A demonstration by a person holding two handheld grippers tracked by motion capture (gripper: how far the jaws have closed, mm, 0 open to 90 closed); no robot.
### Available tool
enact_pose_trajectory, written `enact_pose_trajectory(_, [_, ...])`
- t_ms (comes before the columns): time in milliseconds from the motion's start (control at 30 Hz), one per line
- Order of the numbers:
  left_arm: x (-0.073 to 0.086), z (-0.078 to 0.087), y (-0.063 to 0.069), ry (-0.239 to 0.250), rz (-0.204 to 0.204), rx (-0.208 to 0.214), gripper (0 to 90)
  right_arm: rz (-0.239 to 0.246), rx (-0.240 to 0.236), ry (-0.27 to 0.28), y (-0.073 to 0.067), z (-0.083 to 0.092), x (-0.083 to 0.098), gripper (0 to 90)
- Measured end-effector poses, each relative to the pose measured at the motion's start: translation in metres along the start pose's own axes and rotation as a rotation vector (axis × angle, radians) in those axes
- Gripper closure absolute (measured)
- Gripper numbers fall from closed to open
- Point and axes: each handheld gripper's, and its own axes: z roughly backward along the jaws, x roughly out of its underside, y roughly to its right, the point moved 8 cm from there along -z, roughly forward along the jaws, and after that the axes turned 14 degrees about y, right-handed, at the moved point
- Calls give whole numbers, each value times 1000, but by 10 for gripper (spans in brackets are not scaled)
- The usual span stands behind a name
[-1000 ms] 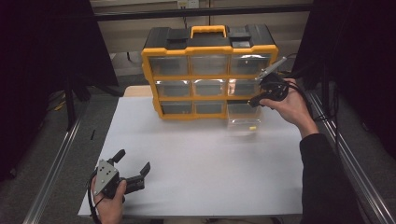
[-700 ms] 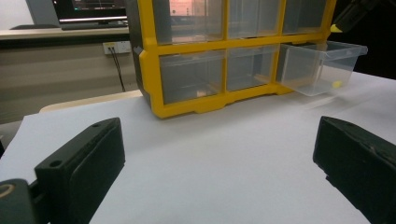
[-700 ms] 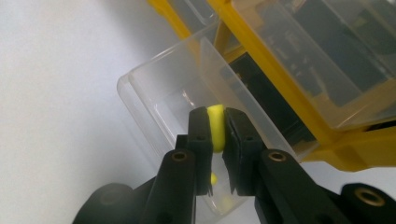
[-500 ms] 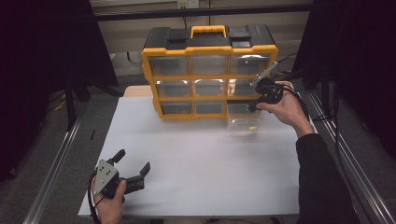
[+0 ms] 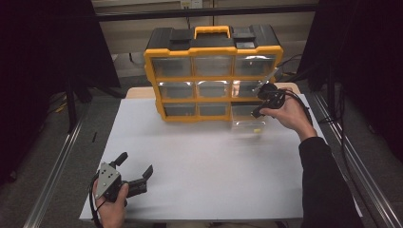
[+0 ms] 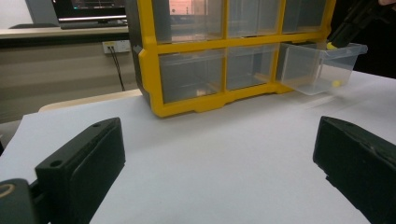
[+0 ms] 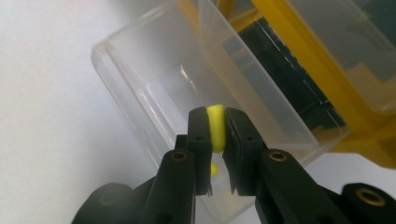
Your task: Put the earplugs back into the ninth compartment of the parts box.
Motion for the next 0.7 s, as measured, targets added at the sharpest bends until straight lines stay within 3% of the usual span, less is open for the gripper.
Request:
enact_pose_trajectory(433, [0,0,0,0,6,2,22,-23,0,3,2,-6,4,777])
enact_pose_trajectory(533, [0,0,0,0,10,3,22,-39,24,-3,3,-4,4,711])
enact_pose_trajectory(700, [0,0,1,-1,3,5,23,-57,21,67,3,5,-3,590])
